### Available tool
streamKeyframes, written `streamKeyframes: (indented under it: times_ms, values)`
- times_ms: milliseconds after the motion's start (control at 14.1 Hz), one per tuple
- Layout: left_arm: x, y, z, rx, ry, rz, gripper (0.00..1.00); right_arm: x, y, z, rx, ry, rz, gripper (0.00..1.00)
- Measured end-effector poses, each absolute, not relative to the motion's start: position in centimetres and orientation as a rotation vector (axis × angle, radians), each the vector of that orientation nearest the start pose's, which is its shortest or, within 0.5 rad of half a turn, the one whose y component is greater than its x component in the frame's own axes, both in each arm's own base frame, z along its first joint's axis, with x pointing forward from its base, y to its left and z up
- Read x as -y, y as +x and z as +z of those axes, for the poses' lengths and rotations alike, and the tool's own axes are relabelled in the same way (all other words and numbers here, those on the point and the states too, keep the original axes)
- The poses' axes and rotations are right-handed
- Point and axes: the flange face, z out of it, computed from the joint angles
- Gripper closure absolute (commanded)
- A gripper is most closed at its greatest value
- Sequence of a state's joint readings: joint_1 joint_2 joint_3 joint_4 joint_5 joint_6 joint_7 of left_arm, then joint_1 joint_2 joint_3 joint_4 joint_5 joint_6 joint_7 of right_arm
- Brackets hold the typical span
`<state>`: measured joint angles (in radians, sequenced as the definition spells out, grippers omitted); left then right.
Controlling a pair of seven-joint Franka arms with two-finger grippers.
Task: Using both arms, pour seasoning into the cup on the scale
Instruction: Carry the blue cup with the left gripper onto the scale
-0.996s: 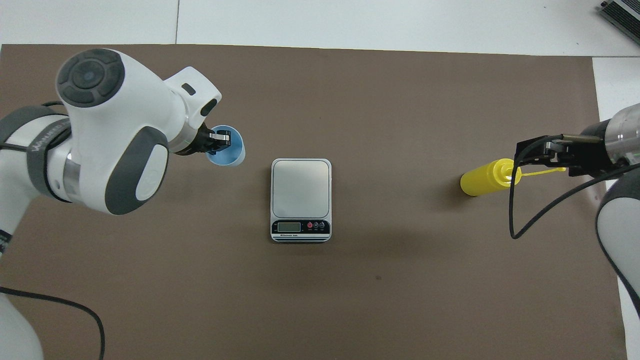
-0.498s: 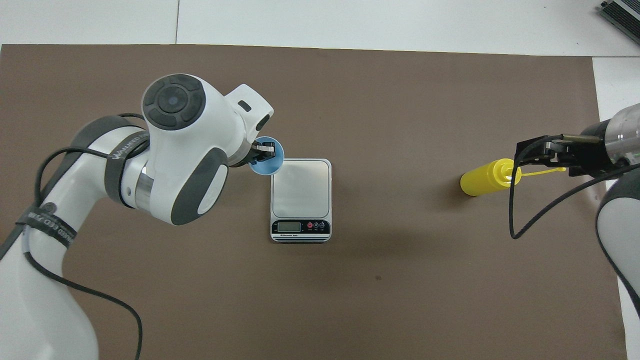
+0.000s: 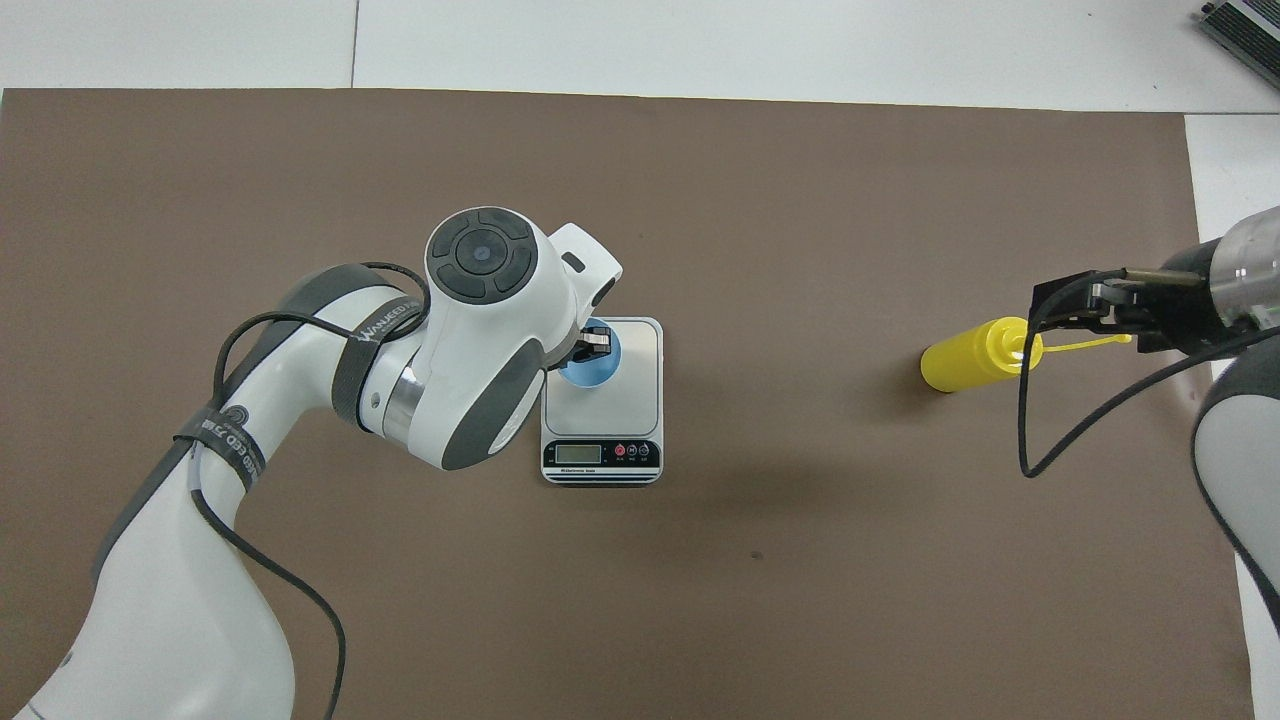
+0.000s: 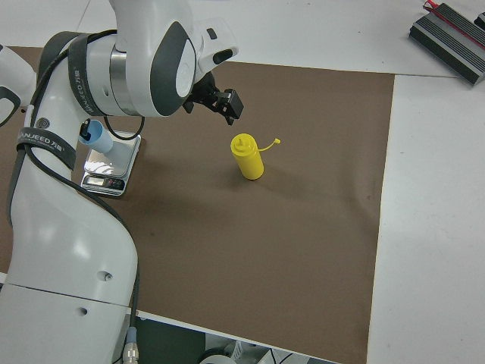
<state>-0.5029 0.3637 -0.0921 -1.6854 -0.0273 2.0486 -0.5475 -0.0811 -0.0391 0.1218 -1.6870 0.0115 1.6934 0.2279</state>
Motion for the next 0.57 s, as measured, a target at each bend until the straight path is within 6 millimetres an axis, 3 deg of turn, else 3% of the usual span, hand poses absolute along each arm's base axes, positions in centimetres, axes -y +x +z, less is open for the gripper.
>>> streamKeyframes:
  times_ms: [569]
  values:
    - [37.27, 53.83, 38.36, -0.042, -3.19, 0.047, 1.0, -2.48, 55.14, 60.0, -0.294, -3.115, -0.063, 0.0]
